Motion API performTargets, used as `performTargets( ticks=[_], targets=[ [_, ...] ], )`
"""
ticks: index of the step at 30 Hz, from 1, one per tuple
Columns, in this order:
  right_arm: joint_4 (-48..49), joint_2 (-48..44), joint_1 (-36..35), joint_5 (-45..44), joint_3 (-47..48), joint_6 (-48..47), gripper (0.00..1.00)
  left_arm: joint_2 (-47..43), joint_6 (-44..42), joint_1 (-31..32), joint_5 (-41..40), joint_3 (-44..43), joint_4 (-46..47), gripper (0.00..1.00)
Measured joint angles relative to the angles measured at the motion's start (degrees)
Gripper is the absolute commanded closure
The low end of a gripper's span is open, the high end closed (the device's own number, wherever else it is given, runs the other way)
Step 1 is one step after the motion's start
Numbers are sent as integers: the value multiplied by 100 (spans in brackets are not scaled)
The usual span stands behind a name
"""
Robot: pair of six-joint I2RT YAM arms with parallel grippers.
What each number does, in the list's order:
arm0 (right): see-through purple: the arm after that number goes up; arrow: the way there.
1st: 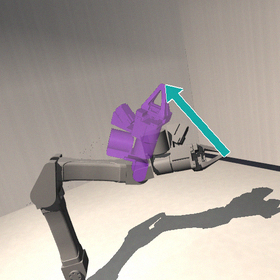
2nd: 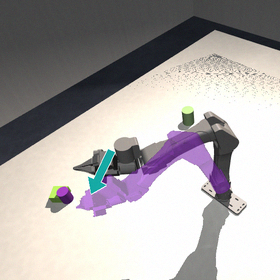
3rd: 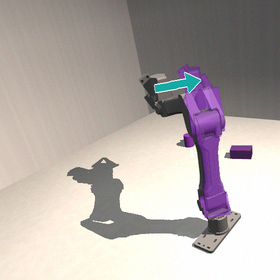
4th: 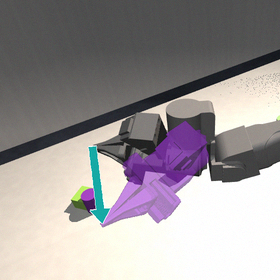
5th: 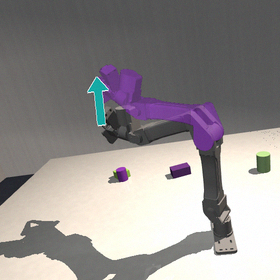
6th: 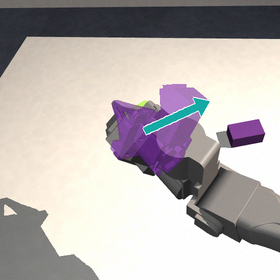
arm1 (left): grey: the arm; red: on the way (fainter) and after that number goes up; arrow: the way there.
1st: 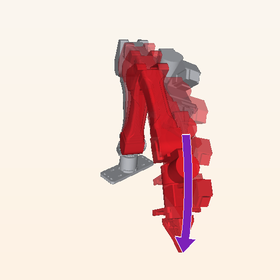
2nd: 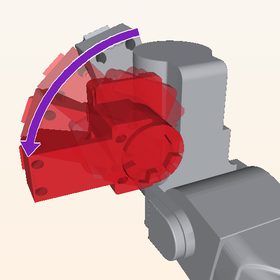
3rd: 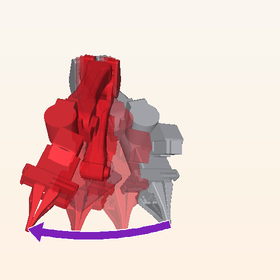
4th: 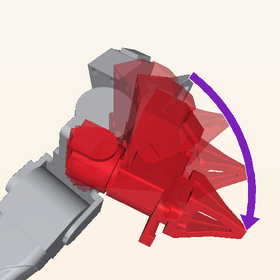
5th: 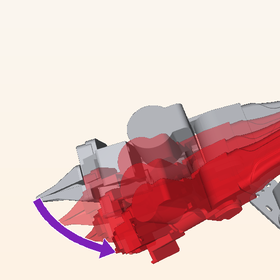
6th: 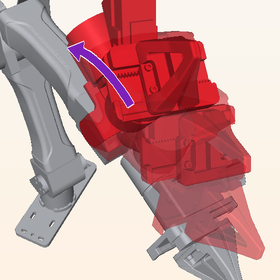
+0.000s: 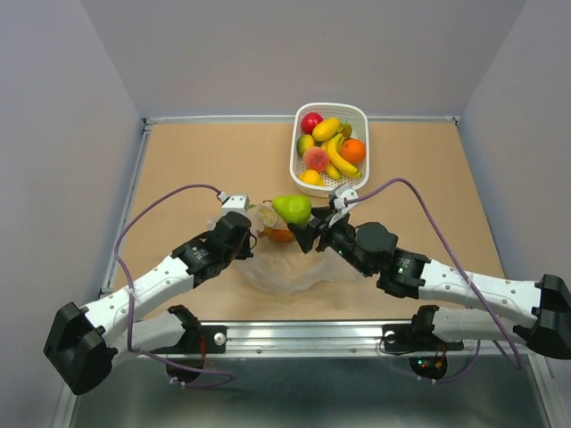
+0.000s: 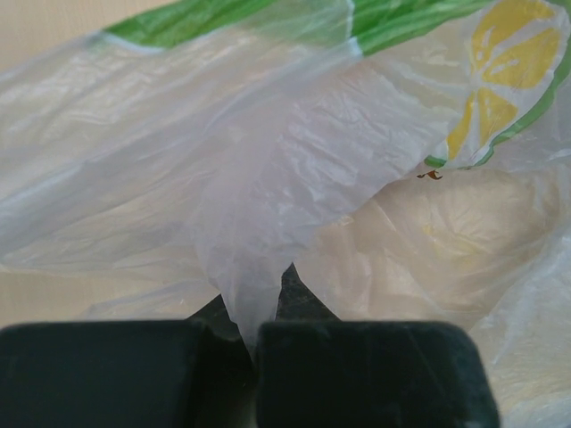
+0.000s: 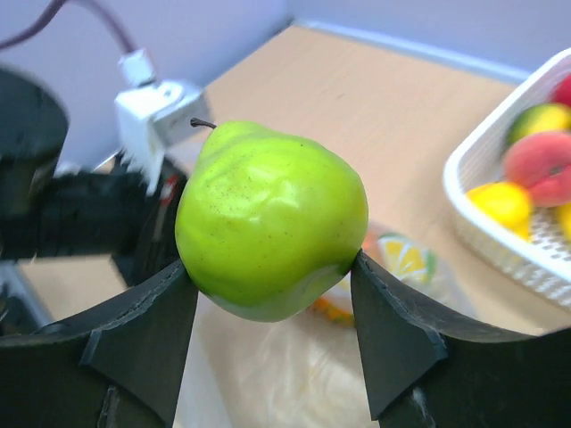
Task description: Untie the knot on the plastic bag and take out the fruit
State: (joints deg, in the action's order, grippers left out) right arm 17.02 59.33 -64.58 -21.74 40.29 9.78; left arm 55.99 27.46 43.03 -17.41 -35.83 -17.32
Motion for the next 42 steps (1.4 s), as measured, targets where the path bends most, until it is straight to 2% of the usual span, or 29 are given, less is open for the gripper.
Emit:
performTargets(
  ticks=[4,7,12,17,19,20,21,22,25,26,27,29,31,38,42],
  targets=[
    [9,341,179,-721,549,-444,99,7,0,0,2,0,0,100],
    [15,730,662,-964,872,-645,99,9,-4,0,4,0,0,100],
    [-11,1351,1725,-931,1097,-769,99,9,-26,0,7,0,24,100],
    [17,1952,2586,-540,1161,-804,99,9,-44,-2,9,0,42,100],
    [22,2262,2916,-317,1174,-772,94,9,-44,-2,11,0,42,100],
    [26,2422,3038,-221,1180,-739,86,9,-44,-4,11,0,39,100],
    [22,2527,3117,-175,1182,-728,86,9,-44,-7,13,0,42,100],
    [15,2715,3244,-92,1182,-697,70,9,-44,-15,17,0,42,100],
    [13,3163,3453,116,1283,-590,38,9,-44,-39,35,0,42,100],
    [13,3322,3506,164,1346,-555,31,9,-44,-39,37,0,44,100],
    [11,3451,3550,225,1397,-529,17,9,-44,-44,42,0,42,100],
    [-9,3580,3587,313,1464,-472,7,2,-44,-44,50,0,42,100],
    [-28,3595,3595,404,1499,-455,0,-20,-44,-50,52,0,42,100],
    [-199,3217,3595,789,1635,-564,0,-111,-44,-76,92,0,52,100],
    [-573,2417,3536,1279,1635,-723,1,-114,-44,-85,116,0,85,100]
  ],
)
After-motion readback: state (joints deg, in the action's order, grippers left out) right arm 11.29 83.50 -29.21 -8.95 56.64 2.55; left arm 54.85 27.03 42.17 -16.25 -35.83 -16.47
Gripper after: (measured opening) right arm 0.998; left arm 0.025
